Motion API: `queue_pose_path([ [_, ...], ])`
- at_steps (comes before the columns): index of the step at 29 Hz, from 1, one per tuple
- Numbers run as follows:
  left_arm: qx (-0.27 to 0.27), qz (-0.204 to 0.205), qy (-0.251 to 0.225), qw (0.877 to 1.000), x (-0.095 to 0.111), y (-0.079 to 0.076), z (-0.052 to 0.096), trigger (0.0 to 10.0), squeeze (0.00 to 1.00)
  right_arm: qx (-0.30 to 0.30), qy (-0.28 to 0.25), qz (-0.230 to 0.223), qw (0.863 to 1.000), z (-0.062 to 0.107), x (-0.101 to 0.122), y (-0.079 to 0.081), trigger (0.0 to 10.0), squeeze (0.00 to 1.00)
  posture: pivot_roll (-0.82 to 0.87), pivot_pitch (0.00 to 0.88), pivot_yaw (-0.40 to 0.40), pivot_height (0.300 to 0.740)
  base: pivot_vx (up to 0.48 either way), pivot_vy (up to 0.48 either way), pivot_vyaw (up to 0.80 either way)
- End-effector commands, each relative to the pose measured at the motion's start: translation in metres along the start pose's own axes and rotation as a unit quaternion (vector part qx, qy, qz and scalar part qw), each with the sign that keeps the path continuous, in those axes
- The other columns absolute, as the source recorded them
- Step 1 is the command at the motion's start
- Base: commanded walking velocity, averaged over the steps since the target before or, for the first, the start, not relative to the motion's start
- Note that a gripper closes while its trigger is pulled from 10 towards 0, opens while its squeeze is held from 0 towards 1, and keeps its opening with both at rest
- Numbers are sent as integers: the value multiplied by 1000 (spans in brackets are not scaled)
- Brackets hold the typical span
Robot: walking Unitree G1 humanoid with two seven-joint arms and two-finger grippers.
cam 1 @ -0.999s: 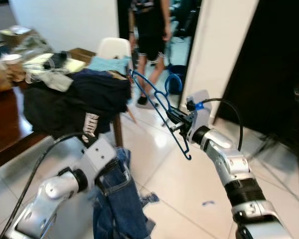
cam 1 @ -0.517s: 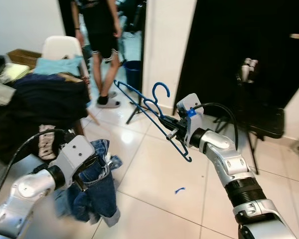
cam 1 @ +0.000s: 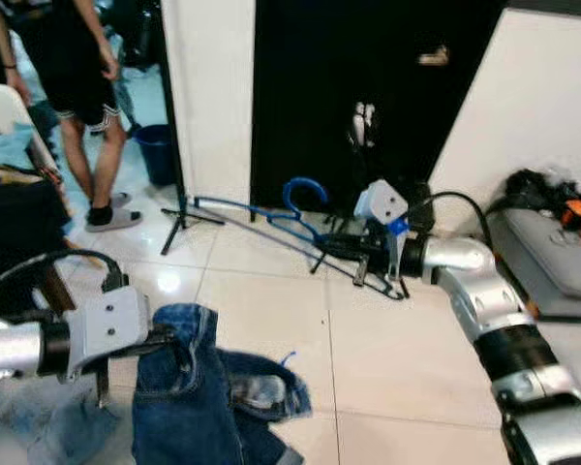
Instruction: Hang hanger
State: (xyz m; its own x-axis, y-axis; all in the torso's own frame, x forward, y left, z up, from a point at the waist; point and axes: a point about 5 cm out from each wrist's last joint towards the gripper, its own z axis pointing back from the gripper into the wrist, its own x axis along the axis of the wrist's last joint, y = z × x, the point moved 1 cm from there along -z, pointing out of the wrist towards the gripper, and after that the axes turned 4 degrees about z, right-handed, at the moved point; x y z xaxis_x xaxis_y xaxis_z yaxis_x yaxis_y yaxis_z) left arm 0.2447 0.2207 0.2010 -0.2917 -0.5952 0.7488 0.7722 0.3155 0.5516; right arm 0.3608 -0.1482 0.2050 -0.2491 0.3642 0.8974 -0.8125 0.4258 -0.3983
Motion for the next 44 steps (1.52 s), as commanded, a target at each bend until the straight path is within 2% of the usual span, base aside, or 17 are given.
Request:
queue_pose_path([
  [1,19,-12,-2,1000,1,4,-4,10000,0,-17,7,2,1000,-3,-4,1,10000,0,27,0,-40,740,0,0,-800],
  [2,19,-12,-2,1000,1,4,-4,10000,0,-17,7,2,1000,-3,-4,1,10000,0,27,0,-40,740,0,0,-800],
  [4,35,9,-33,999,-1,-12,-29,10000,0,4,4,-17,1000,-12,-13,20,10000,0,22,0,-41,740,0,0,-800],
  [6,35,9,-33,999,-1,-12,-29,10000,0,4,4,-17,1000,-12,-13,20,10000,0,22,0,-41,740,0,0,-800],
  [7,25,4,-34,999,-3,-19,-36,10000,0,23,4,-22,999,-12,-15,26,10000,0,18,0,-41,740,0,0,-800],
  [9,19,-10,-34,999,-4,-21,-38,10000,0,37,6,-21,999,-9,-16,28,10000,0,17,0,-41,740,0,0,-800],
  [10,19,-10,-34,999,-4,-21,-38,10000,0,37,6,-21,999,-9,-16,28,10000,0,17,0,-41,740,0,0,-800],
  [12,1,-42,-30,999,-3,-18,-35,10000,0,55,13,-17,998,-1,-17,23,10000,0,20,0,-42,740,0,0,-800],
  [18,-31,-68,-8,997,-6,-17,-32,10000,0,63,30,-14,997,7,-22,19,10000,0,18,0,-39,740,0,0,-800],
  [25,-57,-120,35,990,-21,-18,-32,10000,0,76,37,-17,996,9,-27,27,10000,0,5,0,-29,740,0,0,-800],
  [26,-51,-138,38,988,-20,-13,-31,10000,0,82,37,-17,996,11,-27,29,10000,0,0,0,-26,740,0,0,-800],
  [29,-46,-150,39,987,-19,-9,-30,10000,0,86,38,-18,995,12,-27,30,10000,0,0,0,-26,740,0,0,-800],
  [31,-22,-188,28,982,-10,9,-30,10000,0,89,40,-18,995,22,-24,26,10000,0,-10,0,-20,740,0,0,-800],
  [34,-14,-198,23,980,-7,14,-30,10000,0,89,41,-18,995,26,-23,24,10000,0,-17,0,-17,740,0,0,-800],
  [37,31,-233,1,972,4,29,-31,10000,0,100,52,-18,993,43,-22,21,10000,0,-29,0,-12,740,0,0,-800],
  [41,45,-244,-14,969,9,34,-29,10000,0,101,59,-18,993,55,-22,17,10000,0,-35,0,-10,740,0,0,-800],
  [44,58,-266,-43,961,22,44,-23,10000,0,90,70,-18,993,81,-17,6,10000,0,-45,0,-4,740,0,0,-800],
])
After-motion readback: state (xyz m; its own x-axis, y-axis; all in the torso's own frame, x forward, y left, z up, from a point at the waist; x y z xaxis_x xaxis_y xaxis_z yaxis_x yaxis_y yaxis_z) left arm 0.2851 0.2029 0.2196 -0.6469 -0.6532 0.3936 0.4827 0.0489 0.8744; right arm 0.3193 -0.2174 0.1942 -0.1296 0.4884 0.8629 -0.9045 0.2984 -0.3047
